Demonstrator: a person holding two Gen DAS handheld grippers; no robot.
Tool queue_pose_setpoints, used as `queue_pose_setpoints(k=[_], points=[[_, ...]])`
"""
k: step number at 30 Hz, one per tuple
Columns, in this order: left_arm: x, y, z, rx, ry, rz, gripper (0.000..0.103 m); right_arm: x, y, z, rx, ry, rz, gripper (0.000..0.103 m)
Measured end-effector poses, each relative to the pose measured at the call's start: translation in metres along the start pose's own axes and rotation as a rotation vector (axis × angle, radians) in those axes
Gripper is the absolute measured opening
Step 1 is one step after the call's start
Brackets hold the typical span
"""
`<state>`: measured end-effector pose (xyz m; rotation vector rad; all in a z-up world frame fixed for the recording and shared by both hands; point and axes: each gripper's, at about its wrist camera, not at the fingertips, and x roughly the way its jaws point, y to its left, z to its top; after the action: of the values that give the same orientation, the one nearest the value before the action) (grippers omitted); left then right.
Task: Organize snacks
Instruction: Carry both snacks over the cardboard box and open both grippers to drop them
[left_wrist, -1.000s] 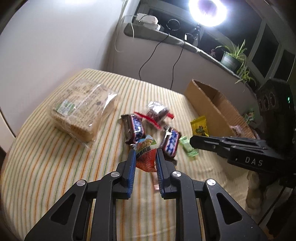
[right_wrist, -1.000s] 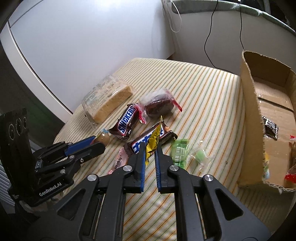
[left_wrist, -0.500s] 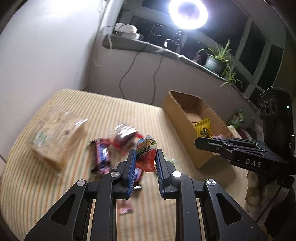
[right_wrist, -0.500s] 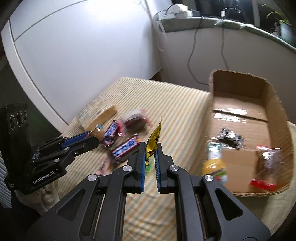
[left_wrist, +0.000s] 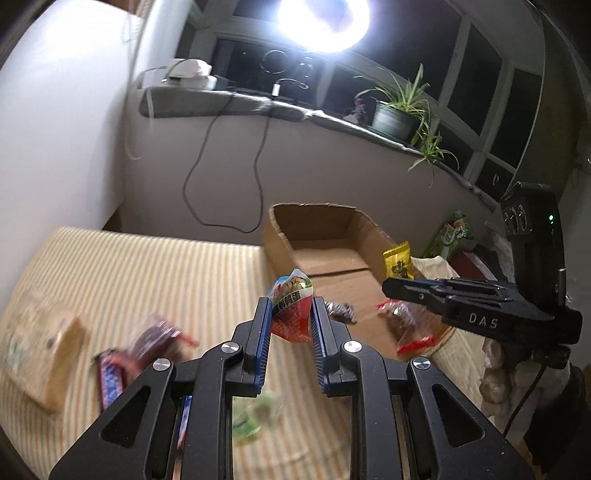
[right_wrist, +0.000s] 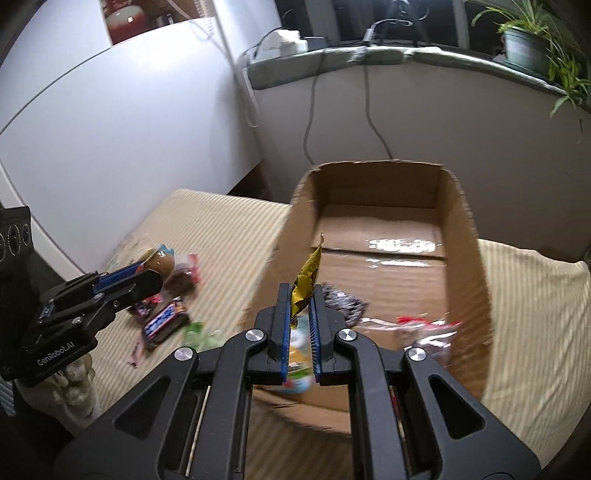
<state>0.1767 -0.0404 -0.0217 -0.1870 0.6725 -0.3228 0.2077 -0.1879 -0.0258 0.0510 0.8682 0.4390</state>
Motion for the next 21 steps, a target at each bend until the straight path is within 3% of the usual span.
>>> queue_pose_setpoints(k=[9,21], points=[[0.043,-0.025,0.021,0.055,0.03,0.007,0.019,0.01,-0.043,0.003,0.033,0.006,-0.041,0.009],[0.079,-0.042,0.024,0.069,0.081,0.01,0.019,0.021,-0.081,0.009,0.059,0.028,-0.059,0.009]])
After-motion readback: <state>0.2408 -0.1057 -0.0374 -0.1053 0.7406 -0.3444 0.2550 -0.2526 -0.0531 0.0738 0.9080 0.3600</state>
